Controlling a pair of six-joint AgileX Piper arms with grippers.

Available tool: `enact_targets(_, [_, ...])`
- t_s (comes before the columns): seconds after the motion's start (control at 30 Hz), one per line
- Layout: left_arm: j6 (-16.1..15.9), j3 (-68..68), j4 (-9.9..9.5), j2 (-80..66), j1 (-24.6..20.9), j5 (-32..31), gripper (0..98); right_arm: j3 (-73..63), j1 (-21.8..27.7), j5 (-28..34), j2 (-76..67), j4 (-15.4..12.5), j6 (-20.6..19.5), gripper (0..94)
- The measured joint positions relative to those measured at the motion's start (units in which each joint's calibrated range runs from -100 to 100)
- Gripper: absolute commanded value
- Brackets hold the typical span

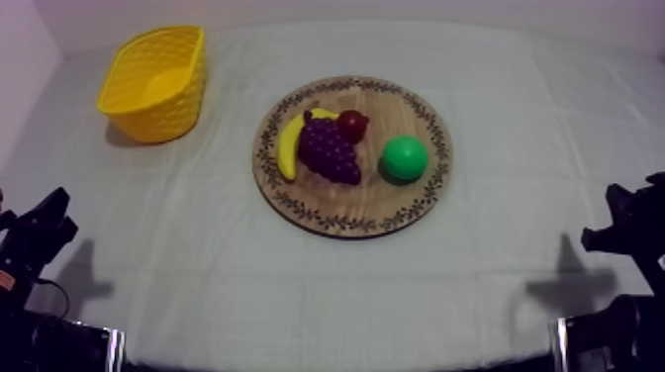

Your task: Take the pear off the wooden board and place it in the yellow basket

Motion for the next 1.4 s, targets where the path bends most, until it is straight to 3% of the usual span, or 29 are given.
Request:
enact_targets(0.17, [-1.80, -0.12, -0.24, -0.08, -0.32, 1.49, 0.1, 0.00, 0.00, 0.23, 0.00, 0.00, 0.03, 0.3])
enact_targets(0.4, [-10.66, -0.20, -0.24, -0.17, 0.66, 1.63, 0.1, 0.00, 0.00, 0.23, 0.00, 0.00, 0.03, 0.3])
enact_targets(0.53, [-14.00, -0.20, -0.24, -0.17, 0.66, 1.73, 0.1, 0.00, -0.04, 0.23, 0.00, 0.00, 0.03, 0.3])
enact_targets(0.77, [-15.43, -0.96, -0.24, 1.61, 1.25, 0.25, 0.1, 0.00, -0.04, 0.23, 0.00, 0.00, 0.03, 0.3])
enact_targets(0.97, [-15.39, -9.38, -0.56, 10.24, 2.46, -1.44, 0.1, 0.00, -0.04, 0.23, 0.00, 0.00, 0.03, 0.3])
enact_targets(1.2, [-10.97, -30.99, -5.54, 28.67, 9.00, 4.95, 0.1, 0.00, -0.04, 0.23, 0.00, 0.00, 0.03, 0.3])
enact_targets(1.4, [-3.48, -50.82, -13.37, 44.88, 18.30, 13.51, 0.1, 0.00, -0.04, 0.23, 0.00, 0.00, 0.03, 0.3])
